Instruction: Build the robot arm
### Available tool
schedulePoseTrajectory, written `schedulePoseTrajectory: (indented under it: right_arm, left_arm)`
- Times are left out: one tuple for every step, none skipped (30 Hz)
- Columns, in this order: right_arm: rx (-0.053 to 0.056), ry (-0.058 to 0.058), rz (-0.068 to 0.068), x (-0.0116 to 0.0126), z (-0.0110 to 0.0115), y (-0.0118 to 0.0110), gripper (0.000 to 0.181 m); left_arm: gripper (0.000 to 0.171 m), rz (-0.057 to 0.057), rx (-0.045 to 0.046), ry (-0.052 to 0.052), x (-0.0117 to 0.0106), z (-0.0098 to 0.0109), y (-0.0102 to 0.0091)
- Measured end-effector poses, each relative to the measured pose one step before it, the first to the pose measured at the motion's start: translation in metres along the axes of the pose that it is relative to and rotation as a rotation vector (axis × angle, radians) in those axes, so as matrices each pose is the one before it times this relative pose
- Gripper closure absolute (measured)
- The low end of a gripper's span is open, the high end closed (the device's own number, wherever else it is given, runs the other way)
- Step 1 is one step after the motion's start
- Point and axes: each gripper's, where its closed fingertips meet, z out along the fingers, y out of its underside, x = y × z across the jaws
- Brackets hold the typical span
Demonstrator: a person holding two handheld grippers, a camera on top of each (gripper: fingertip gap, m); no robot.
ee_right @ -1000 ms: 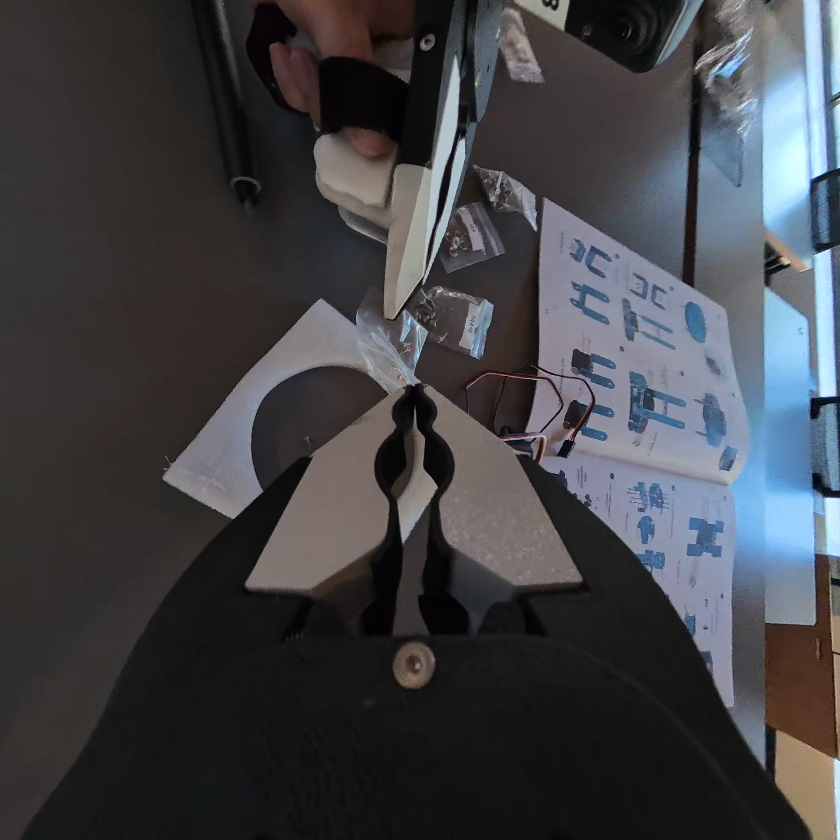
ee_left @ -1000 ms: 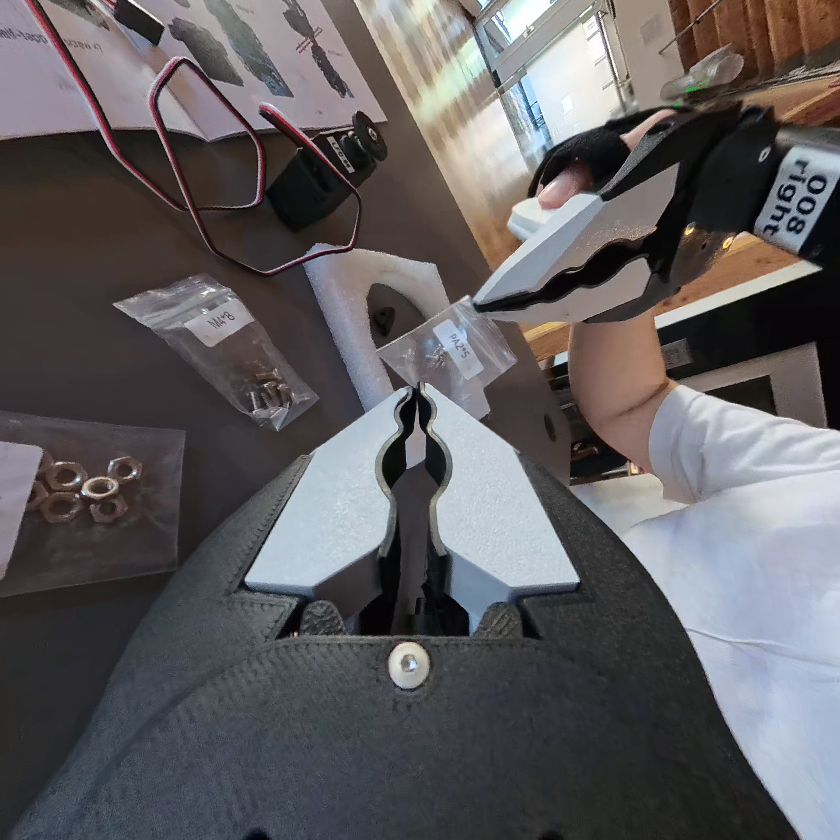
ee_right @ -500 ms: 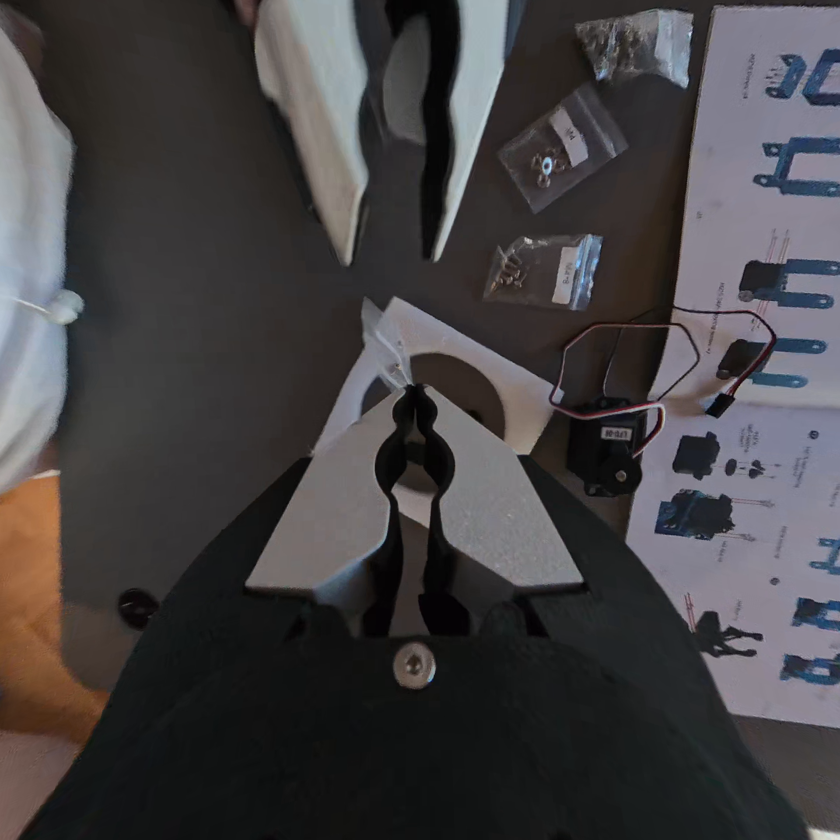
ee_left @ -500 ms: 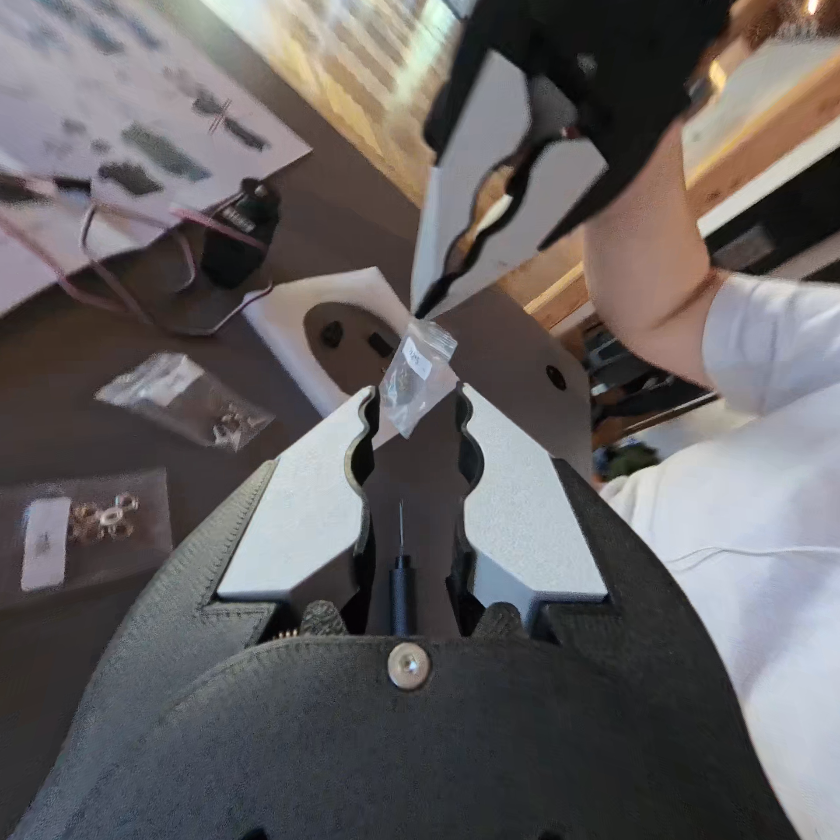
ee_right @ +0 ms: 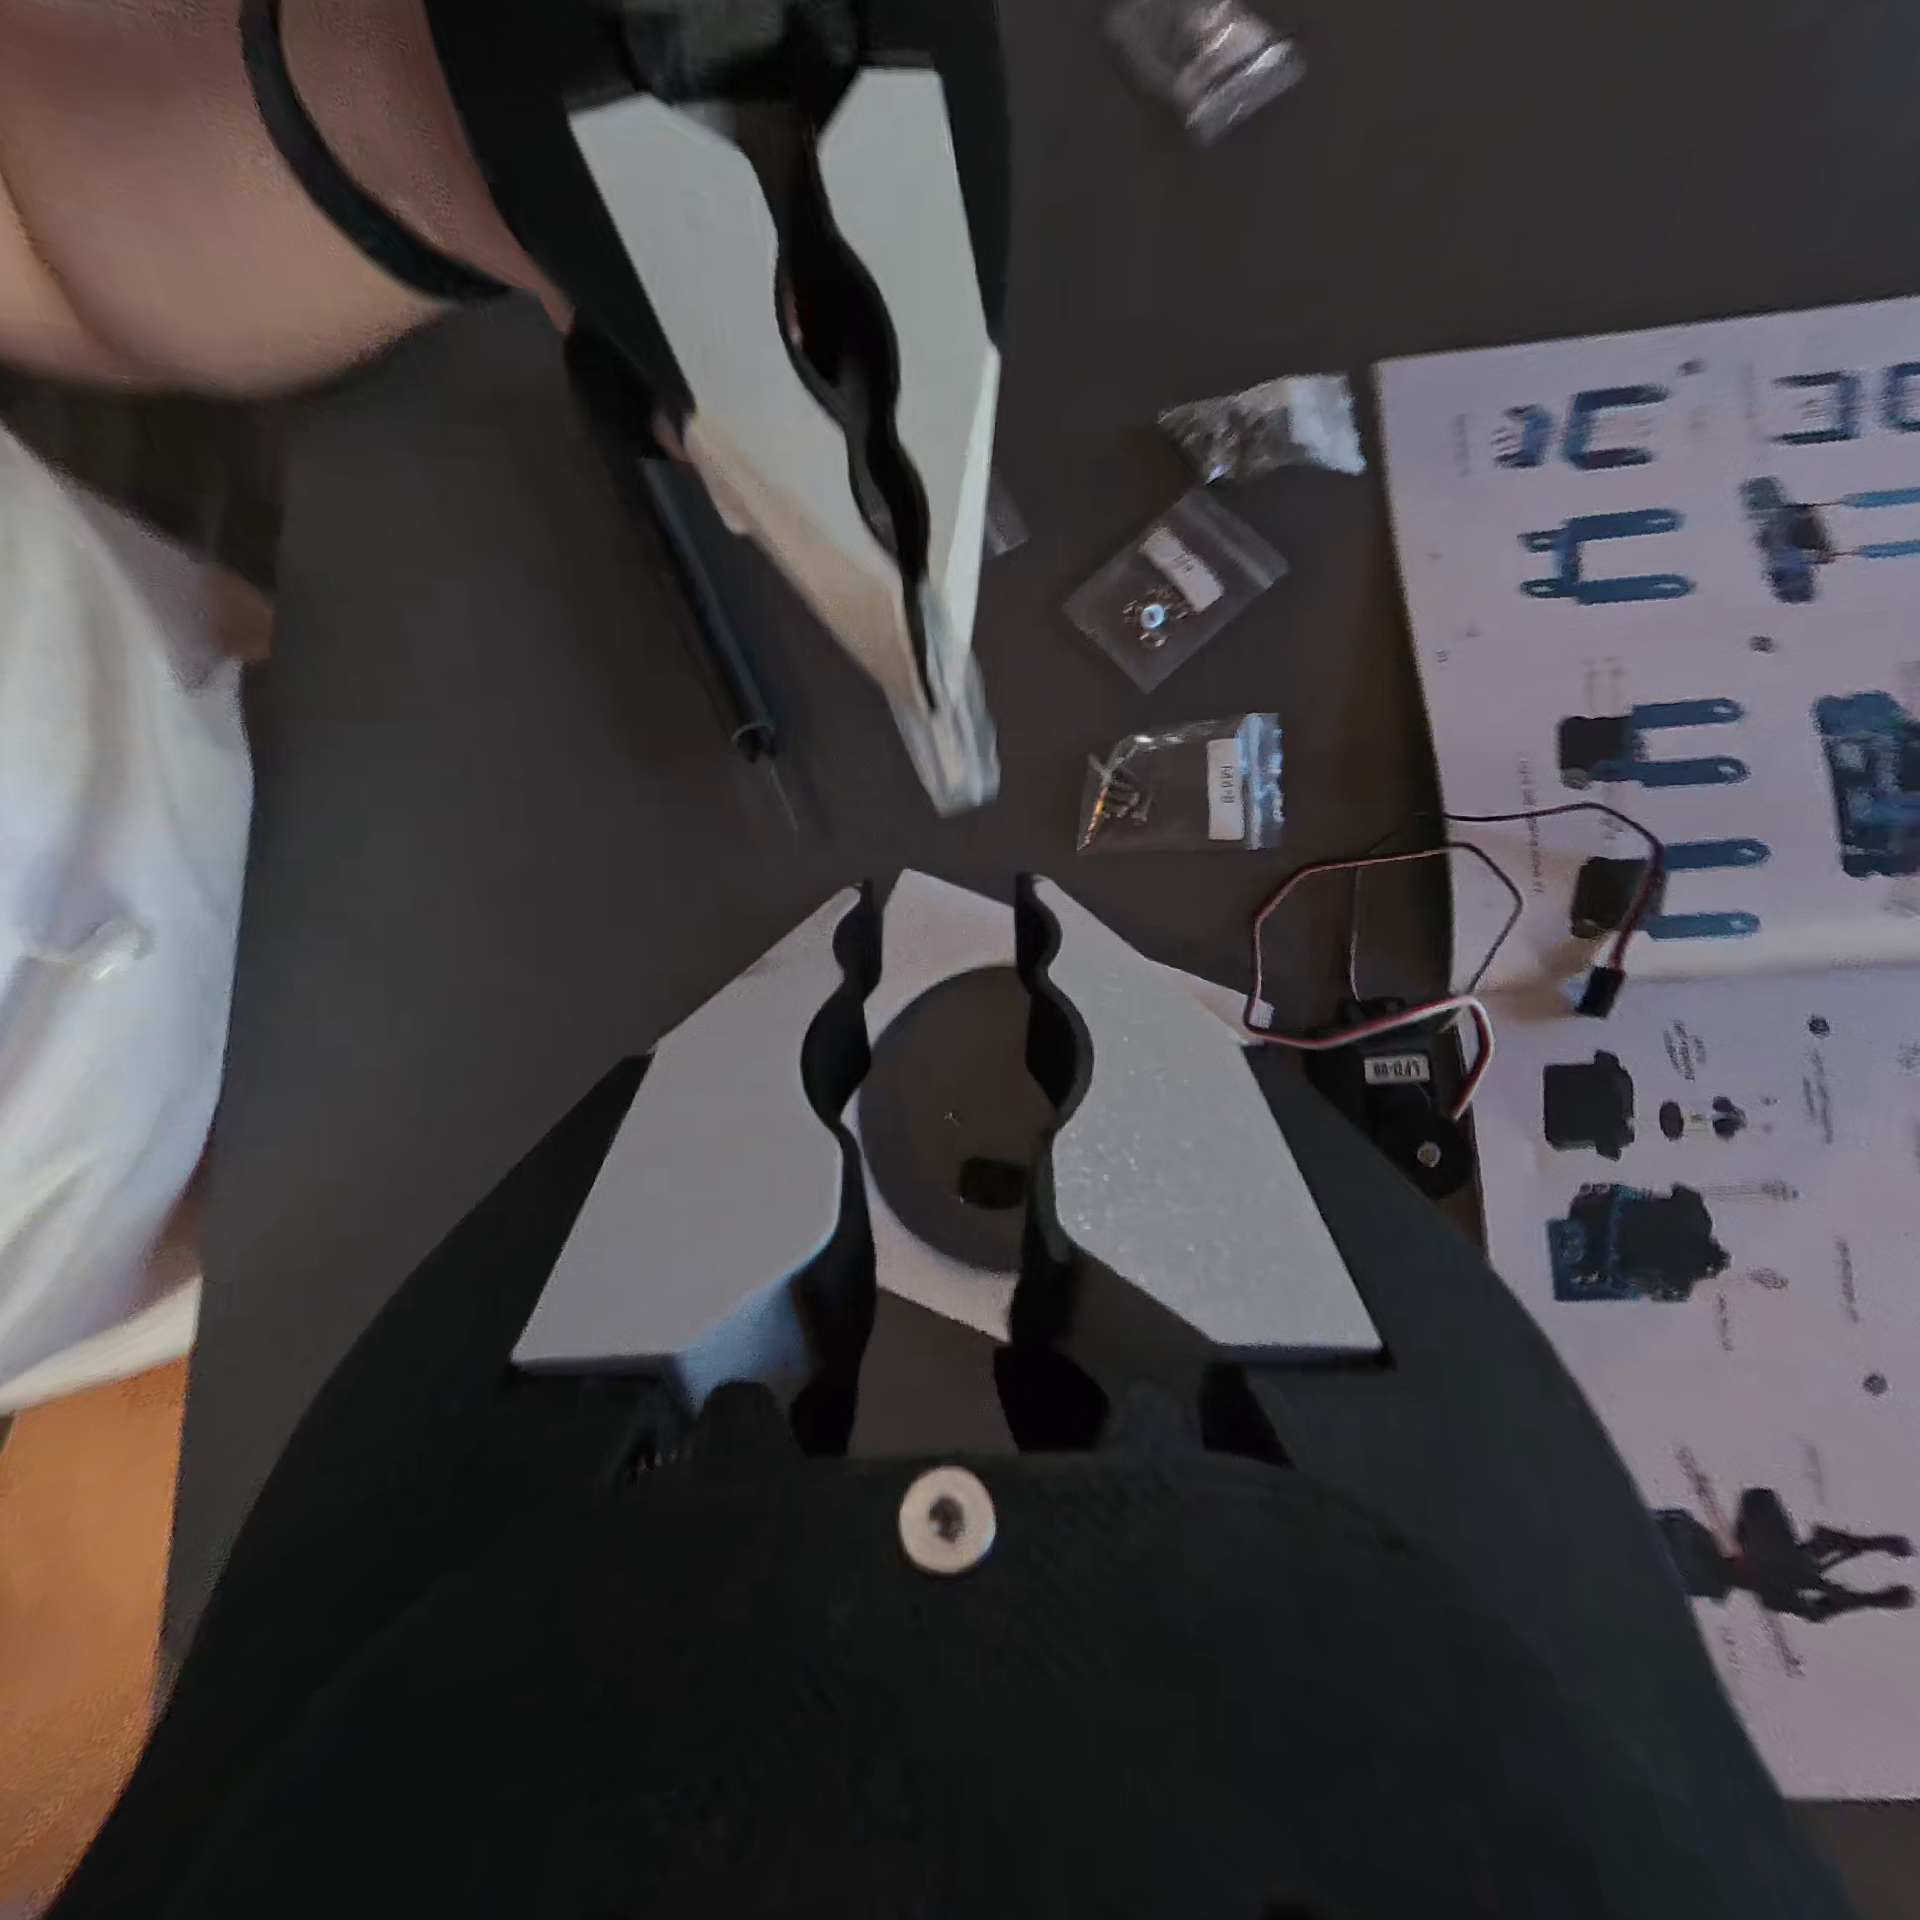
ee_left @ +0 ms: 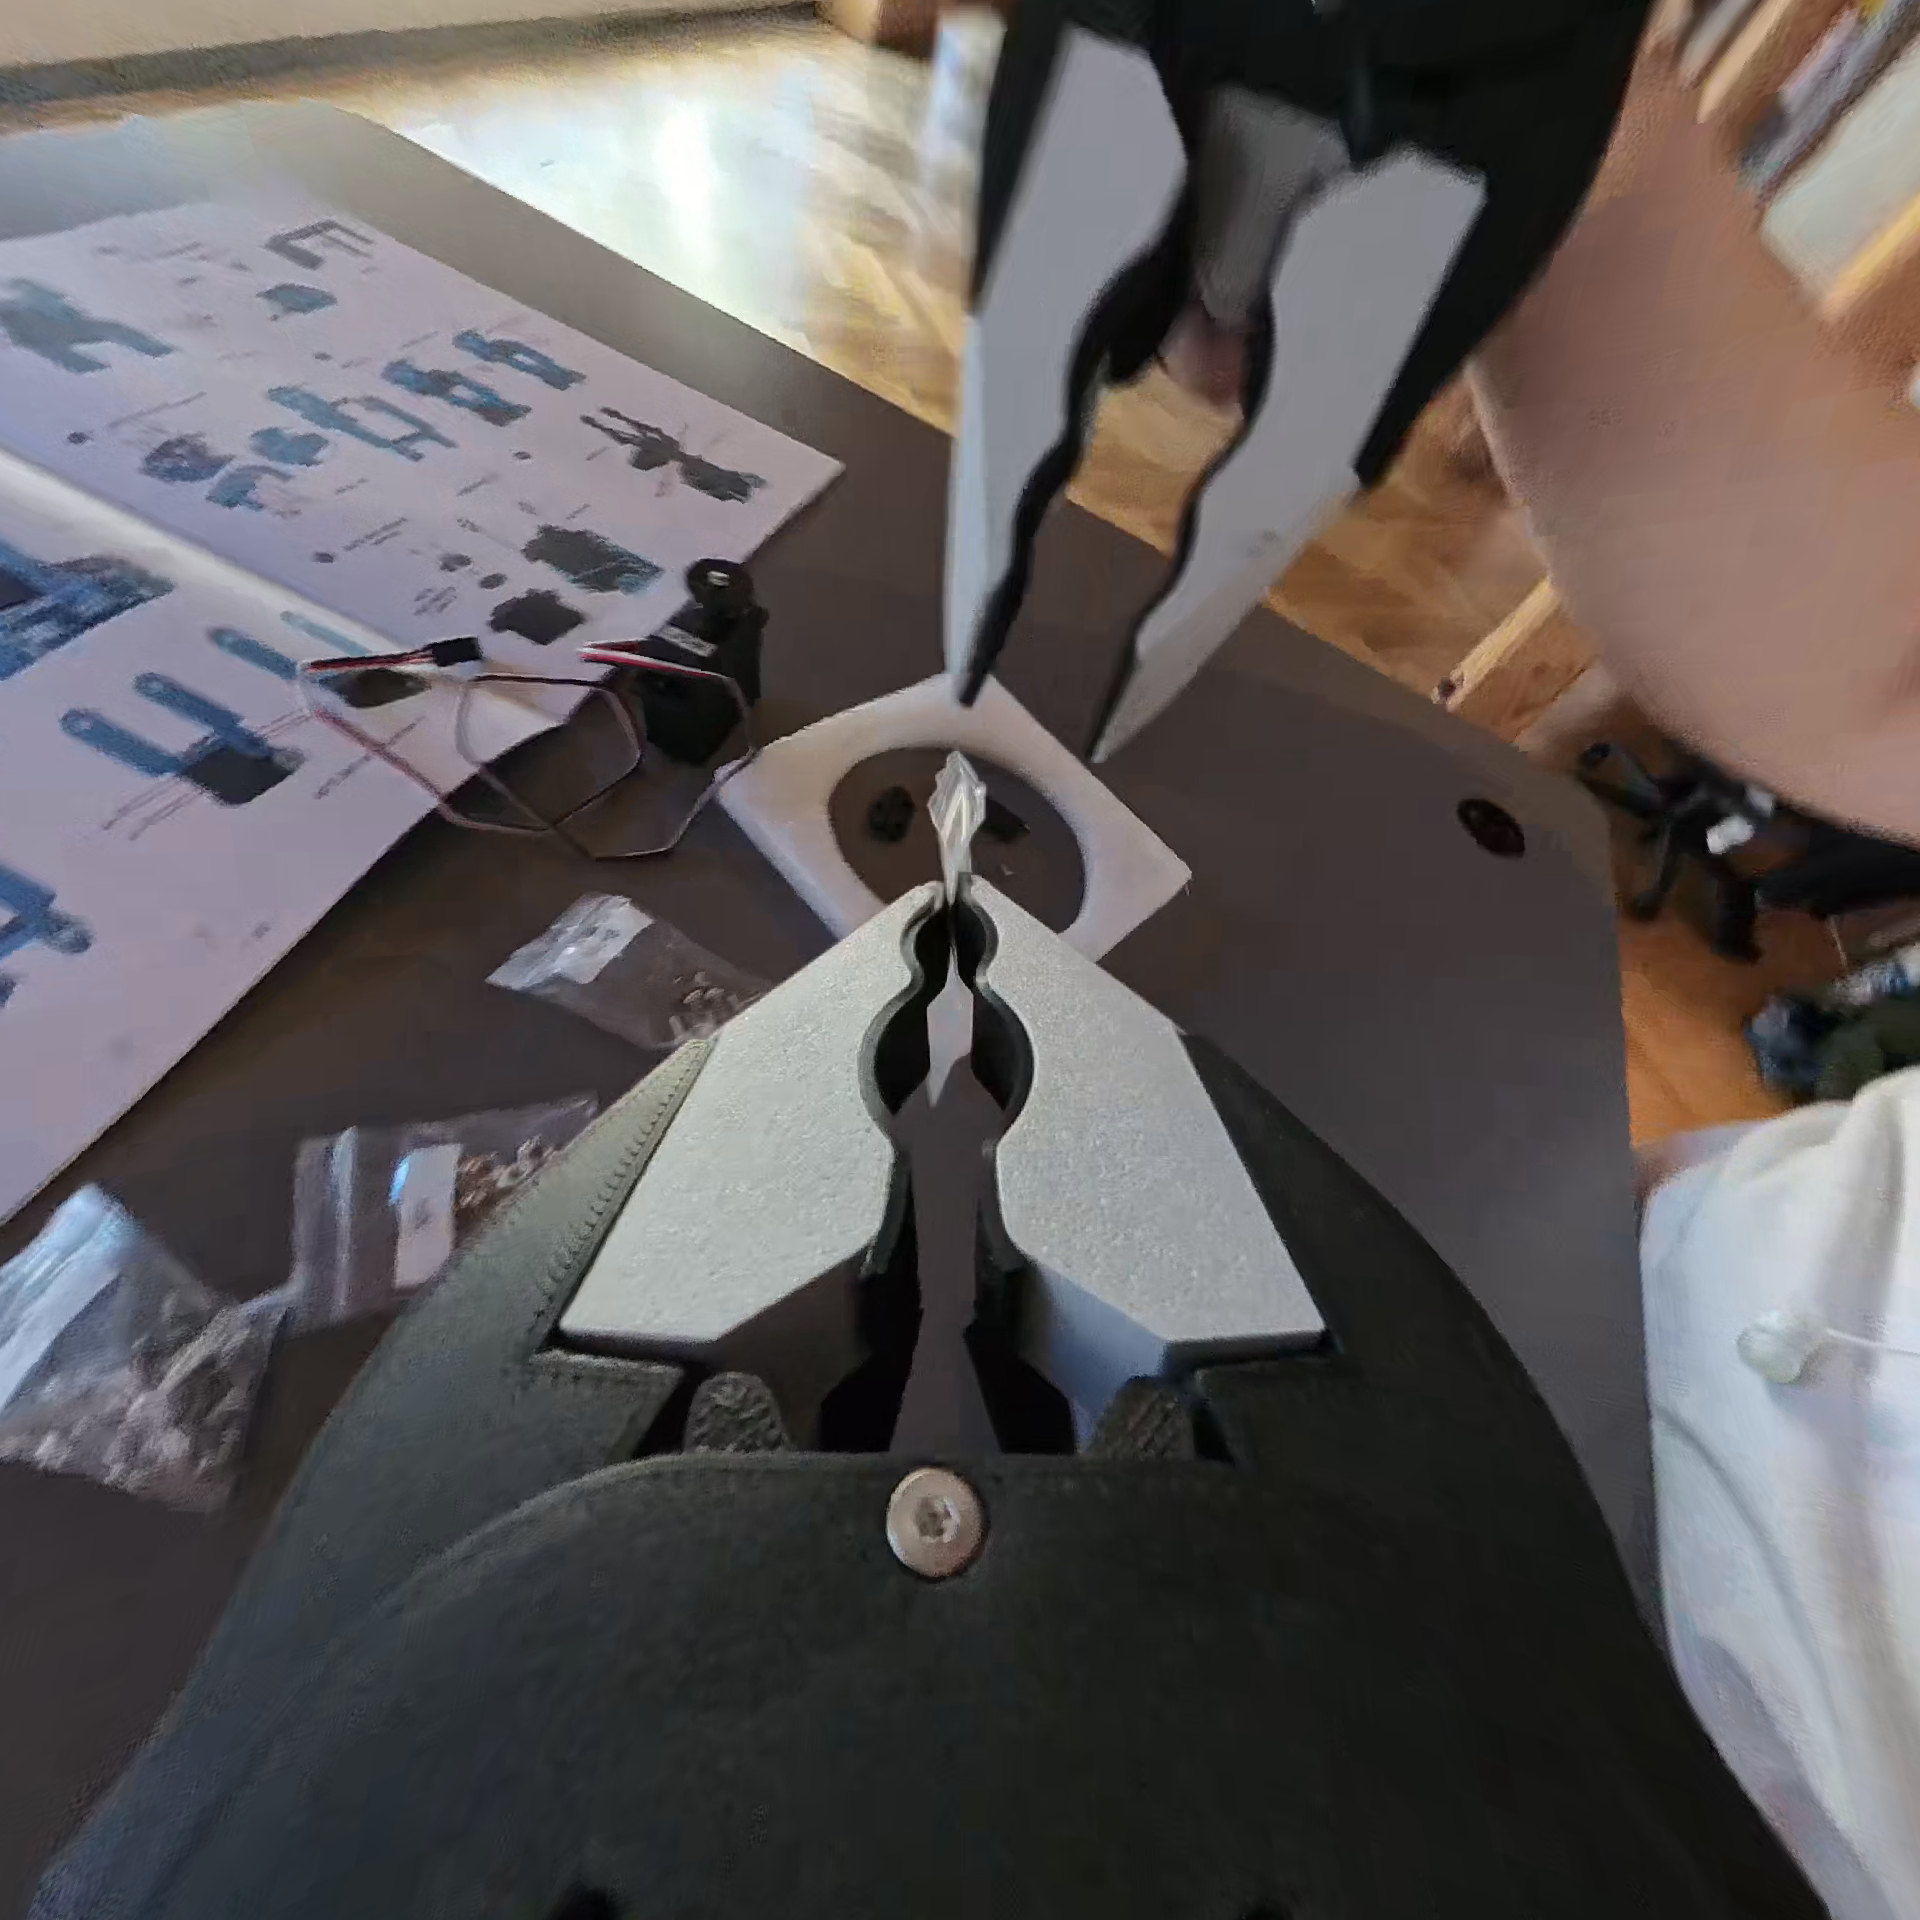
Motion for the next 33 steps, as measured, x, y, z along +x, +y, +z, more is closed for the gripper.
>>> schedulePoseTrajectory:
  right_arm:
    - [0.065,0.0436,0.0247,0.00347,-0.00266,0.00551,0.155]
    - [0.0395,0.0584,0.0285,0.00519,-0.00248,0.01106,0.156]
    - [0.0152,0.0576,0.0276,0.00417,-0.00207,0.01472,0.157]
    - [0.0138,0.0546,0.0259,0.00312,-0.00189,0.01425,0.157]
    - [0.016,0.0504,0.0266,0.00231,-0.0021,0.01249,0.158]
    - [0.018,0.0313,0.0232,-0.00003,-0.00242,0.01006,0.159]
    - [0.0324,0.0257,0.0254,0.00026,-0.00223,0.00643,0.16]
    - [0.0373,0.0308,0.0307,0.00235,-0.00158,0.00415,0.161]
    - [0.0304,0.0183,0.0284,0.00147,-0.00063,0.0034,0.161]
    - [0.0333,0.0041,0.0182,-0.00027,0.0,0.00179,0.161]
    - [0.0443,0.0078,0.0026,0.00056,0.00008,-0.00075,0.162]
    - [0.0418,0.0154,-0.0031,0.0021,0.00001,-0.00214,0.163]
    - [0.0289,0.0142,0.0042,0.00234,-0.00004,-0.00242,0.163]
    - [0.0136,0.0046,0.0072,0.00111,-0.00048,-0.00177,0.163]
    - [0.0145,0.0027,0.0019,0.00117,-0.00078,-0.00196,0.163]
    - [0.0097,0.0099,-0.0012,0.00268,-0.00082,-0.00036,0.163]
    - [-0.009,0.0207,0.0052,0.00485,-0.00087,0.0021,0.163]
    - [-0.0143,0.0189,0.0101,0.00456,-0.00087,0.00256,0.163]
    - [-0.0016,0.0138,0.0136,0.00356,-0.00106,0.00133,0.163]
    - [0.0127,0.0079,0.0186,0.00234,-0.00098,-0.00002,0.164]
    - [0.0209,-0.0013,0.0239,0.00093,-0.00082,-0.00064,0.164]
    - [0.0186,-0.0117,0.0208,-0.00062,-0.00032,-0.00053,0.165]
    - [0.0068,-0.0105,0.0109,-0.00061,0.00027,0.00052,0.165]
    - [-0.0068,0.0018,0.0015,0.00108,0.00083,0.00161,0.165]
    - [-0.0139,0.004,-0.0057,0.0011,0.00088,0.00222,0.165]
    - [-0.0133,0.0022,-0.0092,0.00023,0.00075,0.00215,0.164]
    - [-0.0115,0.0024,-0.0092,-0.00009,0.00059,0.00192,0.164]
    - [-0.0114,0.0015,-0.008,-0.00042,0.0004,0.00209,0.163]
    - [-0.0103,0.0024,-0.004,-0.00031,0.00036,0.00196,0.163]
    - [-0.0091,0.0036,-0.0015,-0.00009,0.00021,0.00178,0.162]
    - [-0.0131,0.0047,-0.0017,0.00014,0.00029,0.00214,0.162]
    - [-0.0178,0.011,-0.0041,0.00107,0.00013,0.00256,0.16]
    - [-0.0154,0.0187,-0.0079,0.00213,0.00014,0.00216,0.159]
  left_arm:
    - [0.171,-0.0225,0.03257,-0.0276,-0.00558,-0.01095,-0.00365]
    - [0.171,-0.0174,0.02624,-0.0391,-0.00689,-0.01284,-0.00216]
    - [0.171,-0.0174,0.01421,-0.0569,-0.0096,-0.01416,0.00023]
    - [0.171,-0.0112,0.00452,-0.0693,-0.01159,-0.01544,0.00236]
    - [0.171,0.0009,-0.00086,-0.0797,-0.01338,-0.01633,0.00367]
    - [0.171,0.0106,-0.00362,-0.0943,-0.01596,-0.01716,0.00455]
    - [0.171,0.0149,-0.00902,-0.1089,-0.01892,-0.01746,0.00538]
    - [0.171,0.0151,-0.01463,-0.1125,-0.02039,-0.01664,0.00622]
    - [0.171,0.0128,-0.02137,-0.1062,-0.02018,-0.01495,0.00725]
    - [0.171,0.0149,-0.03408,-0.1027,-0.02018,-0.01254,0.00916]
    - [0.171,0.0247,-0.04948,-0.1066,-0.02079,-0.01014,0.01185]
    - [0.171,0.0307,-0.05552,-0.1112,-0.02056,-0.00766,0.01379]
    - [0.171,0.0271,-0.04904,-0.0901,-0.01573,-0.00478,0.01374]
    - [0.171,0.0208,-0.04972,-0.0624,-0.00983,-0.00215,0.01376]
    - [0.171,0.0277,-0.05571,-0.0489,-0.0058,-0.00047,0.01358]
    - [0.171,0.042,-0.04494,-0.05,-0.00402,0.00087,0.0114]
    - [0.171,0.0458,-0.03544,-0.0531,-0.00317,0.0016,0.00943]
    - [0.171,0.0435,-0.03624,-0.0539,-0.00224,0.0021,0.00932]
    - [0.171,0.0373,-0.03716,-0.0394,0.00065,0.00278,0.00943]
    - [0.171,0.0226,-0.03523,-0.0157,0.00455,0.00275,0.00912]
    - [0.171,-0.0024,-0.02122,0.0035,0.00711,0.00173,0.00653]
    - [0.171,-0.0255,0.00935,0.0197,0.00811,0.00015,0.00175]
    - [0.171,-0.0378,0.02484,0.029,0.00741,-0.00068,-0.00083]
    - [0.171,-0.0355,0.01565,0.0286,0.00541,-0.0002,-0.00013]
    - [0.171,-0.0248,-0.0023,0.0237,0.00337,0.00112,0.00209]
    - [0.169,-0.0174,-0.01478,0.0224,0.00256,0.00218,0.0033]
    - [0.158,-0.0132,-0.01243,0.0202,0.00198,0.00234,0.00205]
    - [0.15,-0.0124,0.00163,0.0164,0.00148,0.00121,-0.00019]
    - [0.146,-0.0156,0.01744,0.0214,0.00203,-0.00031,-0.0027]
    - [0.145,-0.0224,0.02489,0.0251,0.00199,-0.00155,-0.00448]
    - [0.143,-0.027,0.02203,0.0243,0.00147,-0.00231,-0.00492]
    - [0.139,-0.027,0.02071,0.0262,0.00169,-0.00294,-0.00588]
    - [0.133,-0.024,0.02421,0.0287,0.00273,-0.00358,-0.00745]
